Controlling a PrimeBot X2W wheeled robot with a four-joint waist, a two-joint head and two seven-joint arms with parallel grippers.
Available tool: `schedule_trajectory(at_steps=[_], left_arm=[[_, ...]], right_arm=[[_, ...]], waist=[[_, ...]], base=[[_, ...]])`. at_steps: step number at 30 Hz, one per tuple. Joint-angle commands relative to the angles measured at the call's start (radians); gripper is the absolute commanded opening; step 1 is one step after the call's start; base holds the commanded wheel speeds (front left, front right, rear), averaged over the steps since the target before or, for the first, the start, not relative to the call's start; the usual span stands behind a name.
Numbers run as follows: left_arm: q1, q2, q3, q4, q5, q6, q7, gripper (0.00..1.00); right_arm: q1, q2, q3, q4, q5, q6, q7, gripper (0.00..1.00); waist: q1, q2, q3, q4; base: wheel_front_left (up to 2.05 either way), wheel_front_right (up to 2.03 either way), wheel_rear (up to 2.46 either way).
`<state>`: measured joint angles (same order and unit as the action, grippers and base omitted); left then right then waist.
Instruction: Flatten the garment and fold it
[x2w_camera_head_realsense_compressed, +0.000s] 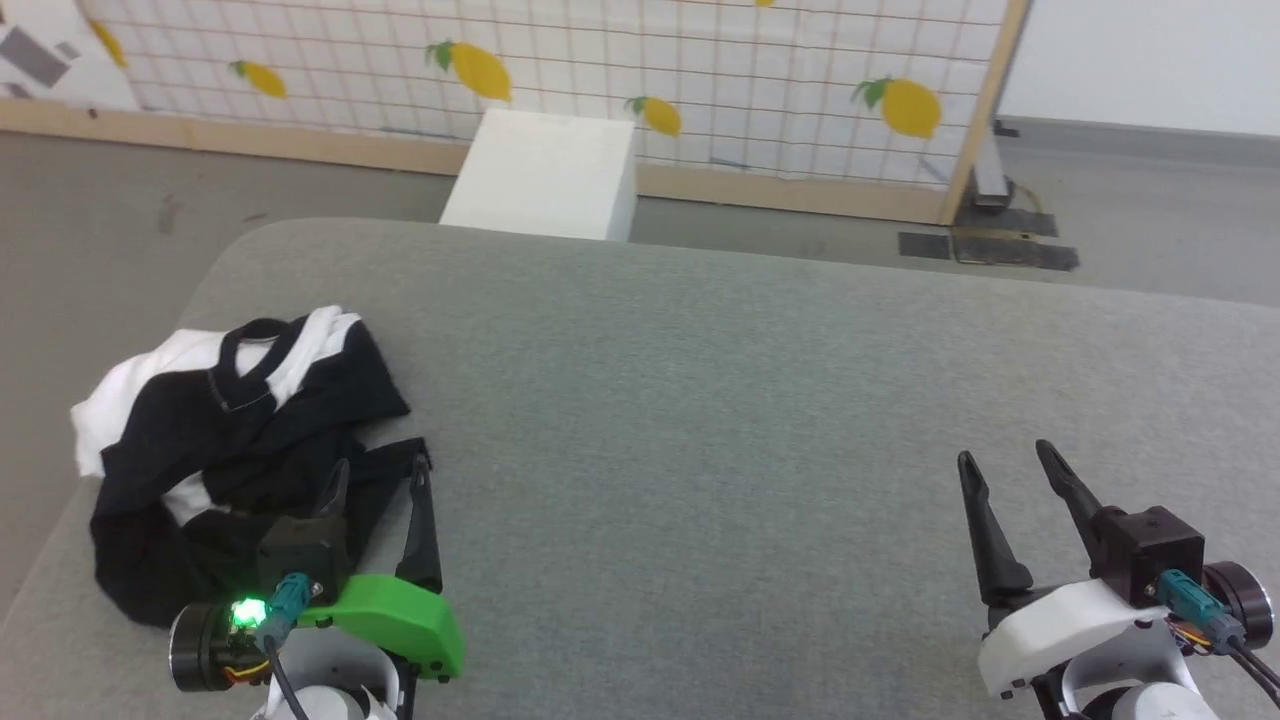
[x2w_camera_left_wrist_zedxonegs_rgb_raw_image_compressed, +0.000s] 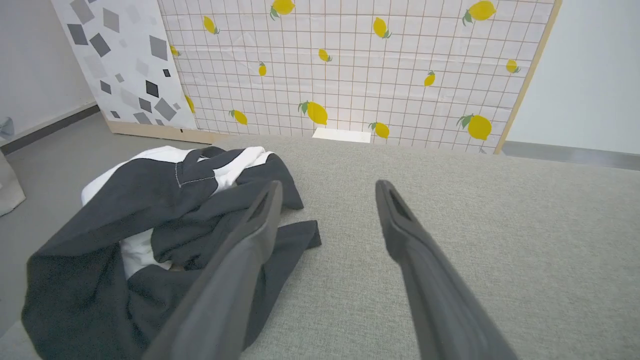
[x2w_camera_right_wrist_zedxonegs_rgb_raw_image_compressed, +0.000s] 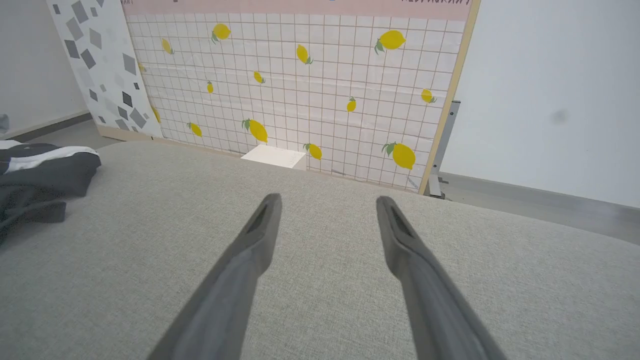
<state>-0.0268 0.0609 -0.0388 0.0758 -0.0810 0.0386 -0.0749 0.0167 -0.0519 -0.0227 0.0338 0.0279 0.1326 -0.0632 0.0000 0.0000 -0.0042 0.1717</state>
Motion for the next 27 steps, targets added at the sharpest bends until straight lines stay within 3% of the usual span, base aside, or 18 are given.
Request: schedule_trajectory(at_steps=[1, 27], left_arm=[[-0.021, 0.006, -0.001, 0.006, -0.006, 0.007, -0.010, 1.00], [-0.026, 0.015, 0.003, 0.048, -0.052, 0.045, -0.068, 1.00]], right_arm=[[-0.010, 0.001, -0.002, 0.005, 0.010, -0.001, -0.012, 1.00], [-0.025, 0.001, -0.005, 0.030, 0.023, -0.001, -0.064, 1.00]], waist=[[0.0000, 0.0000, 0.003, 0.022], [0.0000, 0.0000, 0.010, 0.143]], base=[[0.00, 0.00, 0.00], [0.00, 0.00, 0.00]])
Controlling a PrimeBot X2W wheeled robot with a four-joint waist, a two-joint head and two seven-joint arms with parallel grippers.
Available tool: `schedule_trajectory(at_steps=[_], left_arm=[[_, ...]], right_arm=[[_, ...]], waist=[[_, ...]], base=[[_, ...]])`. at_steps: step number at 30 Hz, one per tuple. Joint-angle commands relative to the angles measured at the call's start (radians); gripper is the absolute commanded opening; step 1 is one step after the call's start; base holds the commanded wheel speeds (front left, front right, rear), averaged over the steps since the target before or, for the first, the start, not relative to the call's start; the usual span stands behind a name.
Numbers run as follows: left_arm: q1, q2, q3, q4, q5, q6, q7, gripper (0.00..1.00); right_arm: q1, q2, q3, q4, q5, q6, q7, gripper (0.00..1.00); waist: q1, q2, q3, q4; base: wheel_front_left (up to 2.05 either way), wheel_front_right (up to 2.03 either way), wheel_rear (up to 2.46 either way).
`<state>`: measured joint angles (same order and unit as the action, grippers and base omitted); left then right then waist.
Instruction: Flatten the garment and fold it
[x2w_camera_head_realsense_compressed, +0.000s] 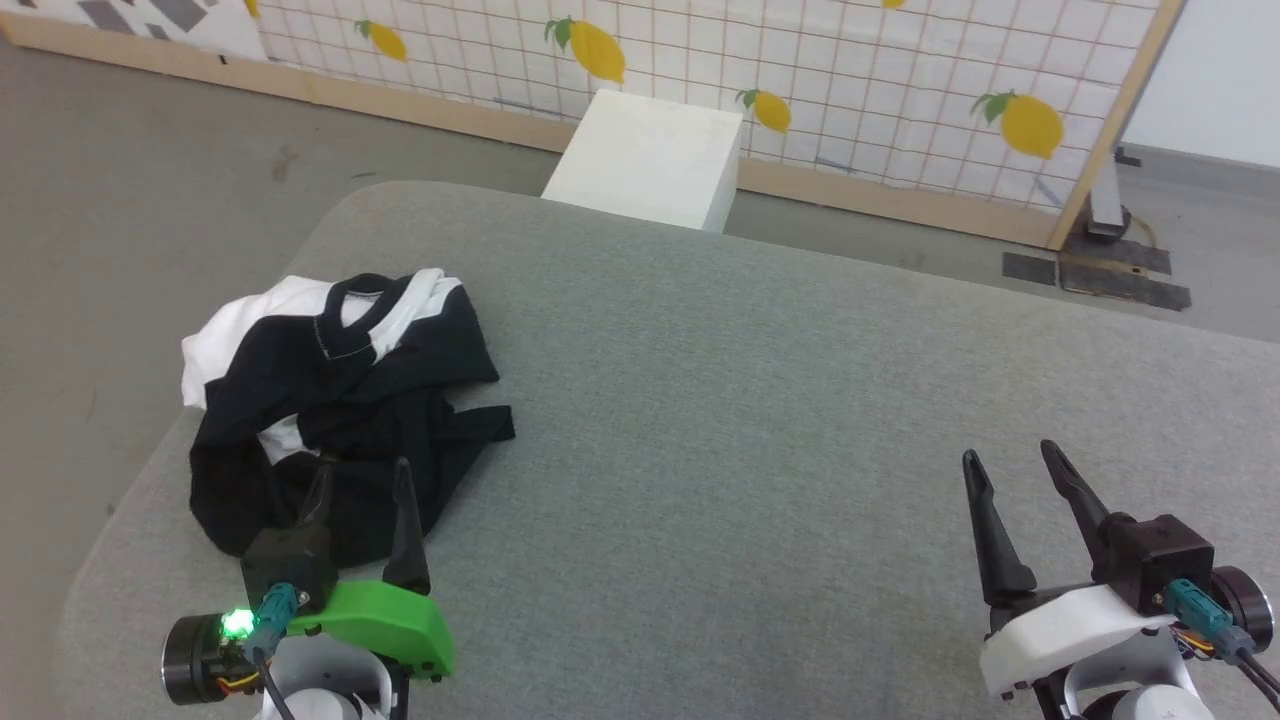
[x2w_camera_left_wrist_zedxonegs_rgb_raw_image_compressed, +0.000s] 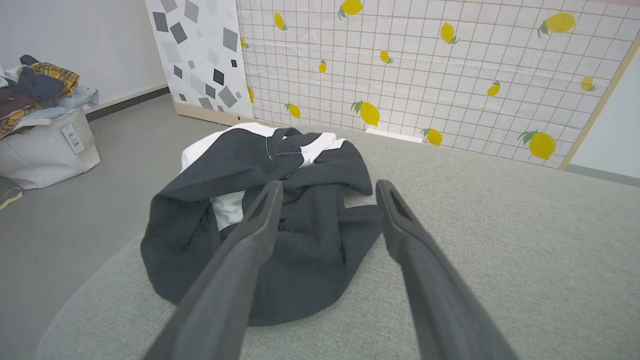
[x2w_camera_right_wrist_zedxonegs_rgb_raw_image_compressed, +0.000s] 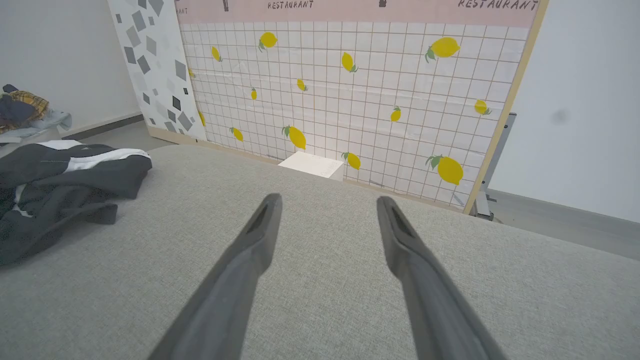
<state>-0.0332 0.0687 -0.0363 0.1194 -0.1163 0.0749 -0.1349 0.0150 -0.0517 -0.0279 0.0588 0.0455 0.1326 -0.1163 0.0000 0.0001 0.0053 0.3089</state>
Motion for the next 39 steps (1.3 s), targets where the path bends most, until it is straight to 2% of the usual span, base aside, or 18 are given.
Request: schedule_trajectory(at_steps=[1, 39], left_arm=[[-0.020, 0.008, 0.000, 0.007, -0.018, 0.011, -0.010, 1.00], [-0.040, 0.020, -0.011, 0.088, -0.089, 0.064, -0.088, 1.00]], right_arm=[[-0.023, 0.001, 0.000, 0.006, 0.005, -0.001, -0.013, 1.00], [-0.028, 0.001, 0.005, 0.033, 0.019, -0.002, -0.075, 1.00]], waist=[[0.0000, -0.0001, 0.000, 0.010], [0.0000, -0.0001, -0.007, 0.202]], base=[[0.00, 0.00, 0.00], [0.00, 0.00, 0.00]])
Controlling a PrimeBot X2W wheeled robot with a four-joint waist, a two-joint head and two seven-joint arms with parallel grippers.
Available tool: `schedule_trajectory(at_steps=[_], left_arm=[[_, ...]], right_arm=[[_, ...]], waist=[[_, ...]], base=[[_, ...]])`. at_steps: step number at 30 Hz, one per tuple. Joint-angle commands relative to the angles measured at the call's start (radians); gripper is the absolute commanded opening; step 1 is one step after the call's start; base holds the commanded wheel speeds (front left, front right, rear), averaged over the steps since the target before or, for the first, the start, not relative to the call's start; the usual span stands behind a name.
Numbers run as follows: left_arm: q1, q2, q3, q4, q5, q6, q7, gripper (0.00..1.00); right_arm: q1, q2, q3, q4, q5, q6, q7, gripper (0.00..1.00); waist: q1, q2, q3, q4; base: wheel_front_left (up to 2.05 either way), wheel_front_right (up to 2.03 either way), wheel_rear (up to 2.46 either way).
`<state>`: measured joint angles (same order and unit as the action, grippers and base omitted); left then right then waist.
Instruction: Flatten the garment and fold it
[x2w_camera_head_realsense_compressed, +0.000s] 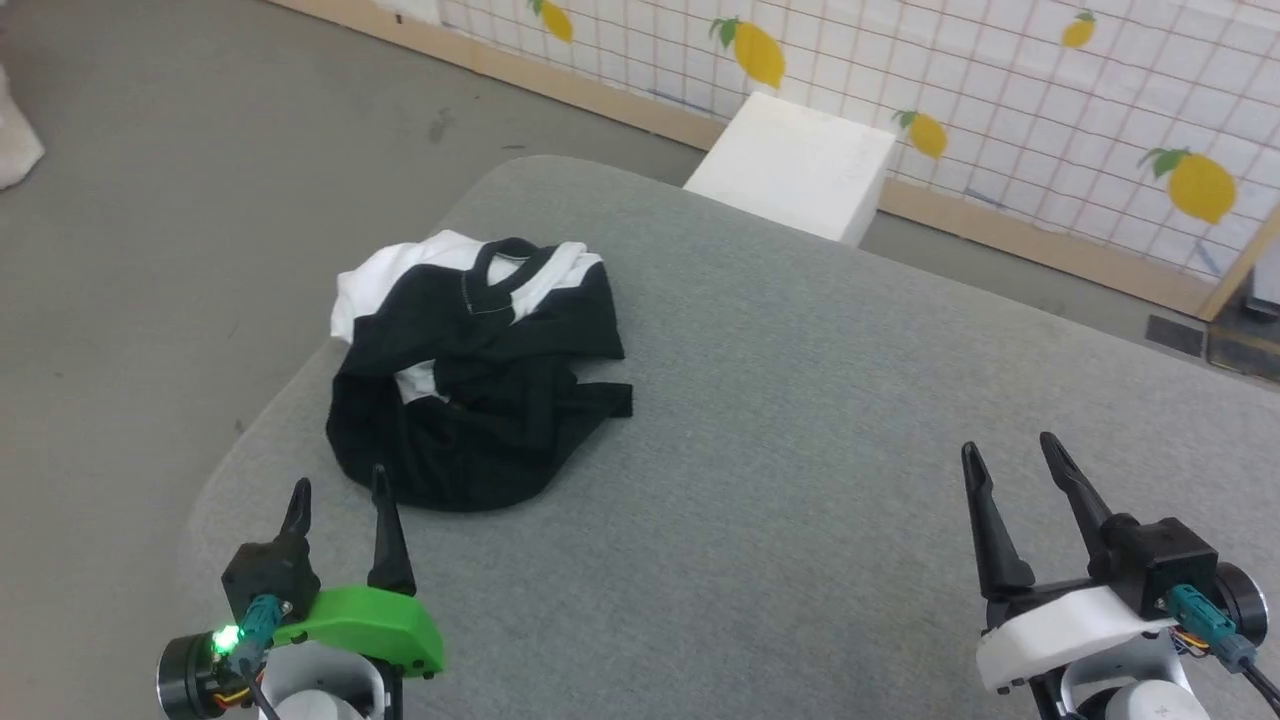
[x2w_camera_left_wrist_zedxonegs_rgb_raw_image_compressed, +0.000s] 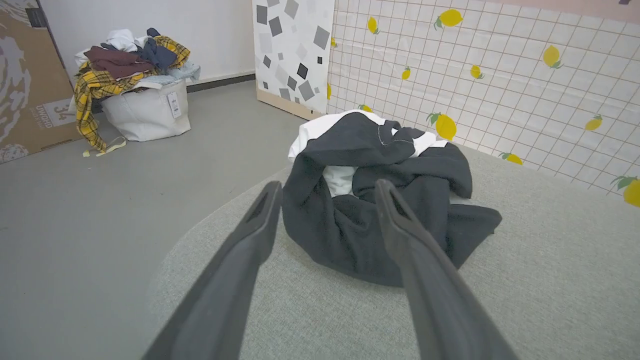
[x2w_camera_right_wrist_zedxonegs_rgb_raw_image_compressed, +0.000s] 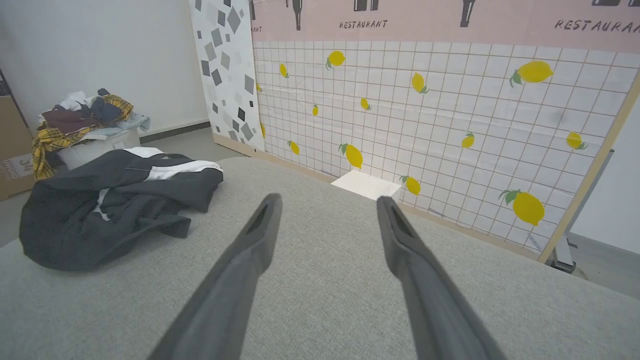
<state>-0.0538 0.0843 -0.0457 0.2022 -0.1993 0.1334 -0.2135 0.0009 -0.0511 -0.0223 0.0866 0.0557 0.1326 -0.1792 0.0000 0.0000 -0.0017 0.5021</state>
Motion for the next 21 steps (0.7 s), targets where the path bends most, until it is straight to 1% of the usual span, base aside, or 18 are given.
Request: schedule_trajectory(at_steps=[1, 18, 21], left_arm=[[-0.021, 0.005, -0.002, 0.007, -0.008, 0.007, -0.012, 1.00], [-0.027, 0.006, -0.006, 0.034, -0.038, 0.031, -0.047, 1.00], [-0.028, 0.005, -0.006, 0.035, -0.038, 0.033, -0.048, 1.00]], right_arm=[[-0.014, 0.001, -0.001, 0.006, 0.009, -0.002, -0.014, 1.00], [-0.019, 0.001, -0.001, 0.016, 0.014, -0.002, -0.041, 1.00], [-0.018, 0.001, -0.001, 0.014, 0.013, -0.002, -0.040, 1.00]], waist=[[0.0000, 0.0000, 0.000, 0.016], [0.0000, 0.0000, 0.004, 0.116], [0.0000, 0.0000, 0.006, 0.120]], base=[[0.00, 0.00, 0.00], [0.00, 0.00, 0.00], [0.00, 0.00, 0.00]])
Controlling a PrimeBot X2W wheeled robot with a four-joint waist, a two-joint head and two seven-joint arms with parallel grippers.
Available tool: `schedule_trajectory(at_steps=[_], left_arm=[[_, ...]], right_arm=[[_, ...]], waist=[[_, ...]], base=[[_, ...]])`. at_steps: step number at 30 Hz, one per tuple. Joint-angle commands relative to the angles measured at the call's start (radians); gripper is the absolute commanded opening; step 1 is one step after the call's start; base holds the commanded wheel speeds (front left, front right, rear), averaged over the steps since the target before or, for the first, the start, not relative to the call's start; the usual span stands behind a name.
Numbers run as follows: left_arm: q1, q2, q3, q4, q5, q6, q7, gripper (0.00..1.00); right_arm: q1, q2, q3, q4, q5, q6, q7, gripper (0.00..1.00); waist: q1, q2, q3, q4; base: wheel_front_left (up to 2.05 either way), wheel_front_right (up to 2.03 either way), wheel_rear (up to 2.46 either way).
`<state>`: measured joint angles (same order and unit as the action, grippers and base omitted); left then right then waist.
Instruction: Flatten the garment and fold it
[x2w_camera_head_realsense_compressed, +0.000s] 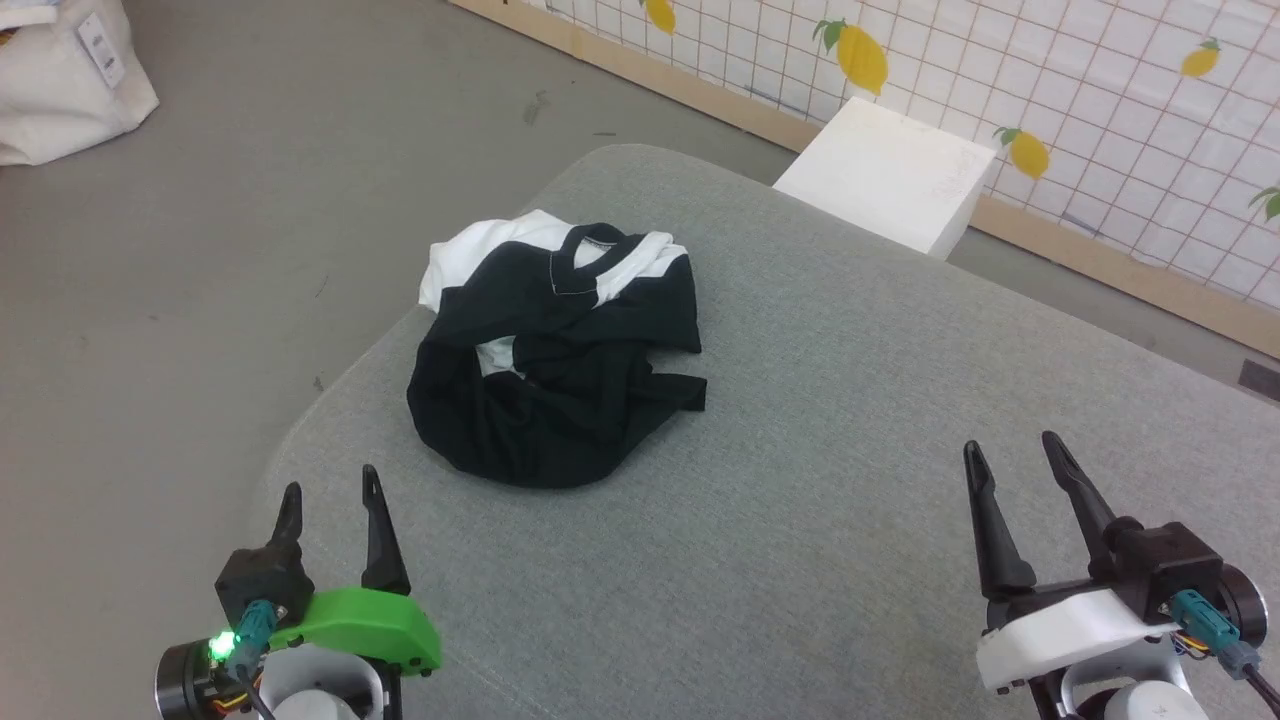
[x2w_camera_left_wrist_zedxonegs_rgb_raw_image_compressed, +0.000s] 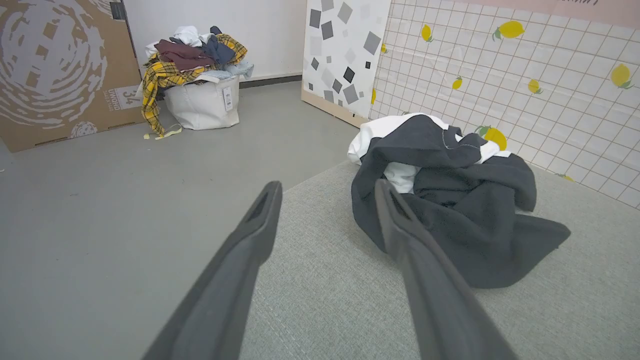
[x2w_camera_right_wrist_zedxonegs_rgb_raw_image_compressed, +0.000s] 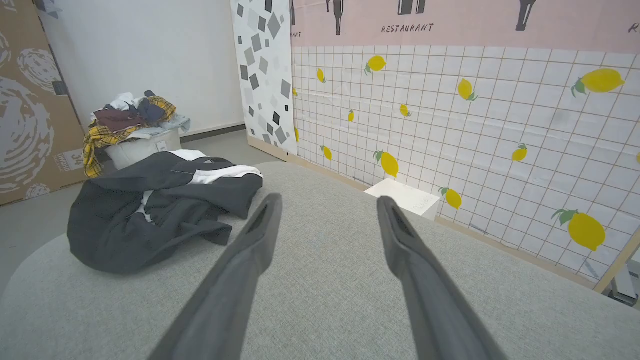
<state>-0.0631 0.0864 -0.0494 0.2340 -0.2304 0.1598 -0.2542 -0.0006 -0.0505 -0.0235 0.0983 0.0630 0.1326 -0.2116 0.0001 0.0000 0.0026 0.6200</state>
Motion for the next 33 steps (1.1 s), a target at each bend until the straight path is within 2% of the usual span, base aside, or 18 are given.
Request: schedule_trajectory(at_steps=[1, 7, 12, 16, 22, 25, 29, 33], left_arm=[[-0.018, 0.002, -0.003, 0.002, -0.007, 0.006, -0.008, 1.00], [-0.023, 0.002, 0.008, 0.002, -0.022, -0.001, -0.007, 1.00], [-0.129, 0.028, 0.008, 0.044, -0.054, -0.048, 0.035, 1.00], [-0.282, 0.058, 0.026, 0.118, -0.102, -0.090, 0.105, 1.00], [-0.503, 0.131, 0.059, 0.241, -0.168, -0.150, 0.230, 1.00], [-0.578, 0.186, 0.086, 0.283, -0.204, -0.172, 0.315, 1.00], [-0.633, 0.250, 0.114, 0.310, -0.251, -0.197, 0.433, 1.00], [-0.645, 0.293, 0.145, 0.338, -0.310, -0.198, 0.585, 1.00]], right_arm=[[-0.017, 0.000, 0.001, 0.002, 0.005, -0.002, -0.007, 1.00], [-0.026, 0.000, 0.011, 0.000, 0.002, -0.002, -0.003, 1.00], [-0.053, 0.000, 0.028, -0.017, -0.017, -0.002, 0.012, 1.00], [-0.100, 0.000, 0.047, -0.044, -0.046, -0.002, 0.034, 1.00], [-0.179, 0.000, 0.072, -0.078, -0.083, -0.002, 0.053, 1.00], [-0.227, 0.000, 0.094, -0.088, -0.095, -0.002, 0.055, 1.00], [-0.273, 0.000, 0.091, -0.099, -0.105, -0.002, 0.047, 1.00], [-0.307, 0.000, 0.085, -0.099, -0.106, -0.002, 0.031, 1.00]], waist=[[-0.0001, 0.0000, 0.002, 0.002], [-0.0001, 0.0000, 0.020, -0.014], [-0.0001, 0.0000, 0.079, -0.059], [-0.0001, 0.0000, 0.176, -0.132], [-0.0001, 0.0000, 0.350, -0.249], [-0.0001, 0.0000, 0.443, -0.321], [-0.0001, 0.0000, 0.535, -0.379], [-0.0001, 0.0000, 0.597, -0.416]], base=[[0.00, 0.00, 0.00], [0.00, 0.00, 0.00], [0.00, 0.00, 0.00], [0.00, 0.00, 0.00], [0.00, 0.00, 0.00], [0.00, 0.00, 0.00], [0.00, 0.00, 0.00], [0.00, 0.00, 0.00]])
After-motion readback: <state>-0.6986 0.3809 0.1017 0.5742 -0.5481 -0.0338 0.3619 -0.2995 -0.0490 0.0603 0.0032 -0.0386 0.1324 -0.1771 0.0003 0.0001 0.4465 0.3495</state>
